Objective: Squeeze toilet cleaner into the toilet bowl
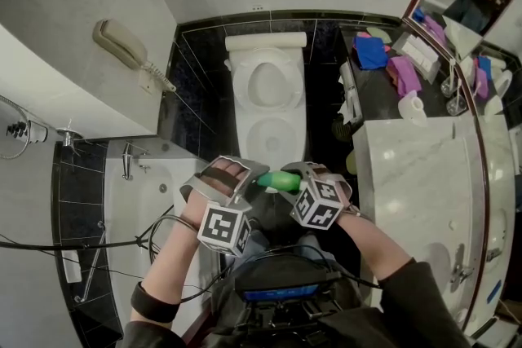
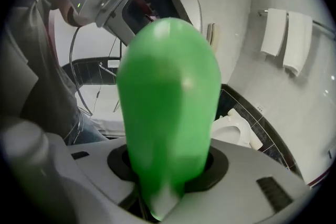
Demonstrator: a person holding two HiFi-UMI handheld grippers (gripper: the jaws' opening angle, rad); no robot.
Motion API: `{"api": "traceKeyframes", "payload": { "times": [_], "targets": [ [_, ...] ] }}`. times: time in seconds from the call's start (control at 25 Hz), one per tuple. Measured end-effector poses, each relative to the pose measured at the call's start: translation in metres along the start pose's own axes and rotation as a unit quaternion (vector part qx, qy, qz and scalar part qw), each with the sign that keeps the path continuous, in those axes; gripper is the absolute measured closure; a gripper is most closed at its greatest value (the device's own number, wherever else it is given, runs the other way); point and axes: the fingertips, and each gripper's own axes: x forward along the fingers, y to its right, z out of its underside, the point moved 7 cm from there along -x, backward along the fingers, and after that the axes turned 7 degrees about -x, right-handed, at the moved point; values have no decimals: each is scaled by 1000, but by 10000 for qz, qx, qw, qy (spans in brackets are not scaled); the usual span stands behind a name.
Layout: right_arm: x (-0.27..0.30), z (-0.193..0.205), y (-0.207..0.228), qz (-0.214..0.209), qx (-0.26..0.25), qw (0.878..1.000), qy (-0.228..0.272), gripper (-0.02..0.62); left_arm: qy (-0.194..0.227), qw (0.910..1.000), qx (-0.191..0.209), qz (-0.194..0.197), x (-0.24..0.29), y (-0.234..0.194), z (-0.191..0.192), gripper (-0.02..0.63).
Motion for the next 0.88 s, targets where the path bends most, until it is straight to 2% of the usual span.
{"api": "traceKeyframes", "payload": {
  "times": [0.08, 0.16, 0.24, 0.36, 0.44, 0.52, 0.6, 0.64, 0.68, 0.72, 0.8, 0.88],
  "targets": [
    [0, 0, -1, 166, -342, 9993, -66, 416, 133, 9962, -502, 694, 2, 3, 5, 451],
    [0, 0, -1, 305, -622, 9975, -108, 416, 282, 9862, -1002, 1289, 2, 3, 8, 451],
    [-1, 0, -1, 392, -791, 9960, -141, 416, 418, 9744, -1383, 1725, 2, 2, 10, 453],
    [-1, 2, -1, 418, -876, 9951, -185, 415, 550, 9604, -1741, 2107, 3, 1, 12, 453],
    [-1, 4, -2, 393, -828, 9956, -186, 414, 601, 9579, -1815, 2143, 5, 0, 12, 453],
    [0, 6, -1, 365, -715, 9966, -173, 416, 637, 9599, -1841, 2014, 7, 0, 12, 451],
    [1, 8, 0, 309, -465, 9984, -105, 414, 630, 9681, -1776, 1653, 11, -2, 13, 440],
    [1, 8, 2, 259, -293, 9992, -49, 414, 601, 9740, -1671, 1405, 14, -4, 13, 381],
    [1, 7, 4, 193, -118, 9997, 9, 414, 579, 9804, -1517, 1117, 16, -6, 13, 283],
    [1, 7, 6, 111, 44, 9999, 64, 414, 582, 9865, -1322, 768, 16, -9, 13, 214],
    [0, 5, 9, -105, 358, 9991, 181, 414, 563, 9951, -811, -40, 9, -19, 9, 204],
    [-3, 2, 14, -368, 713, 9963, 311, 414, 339, 9968, -5, -724, 5, -23, 9, 204]
  ]
}}
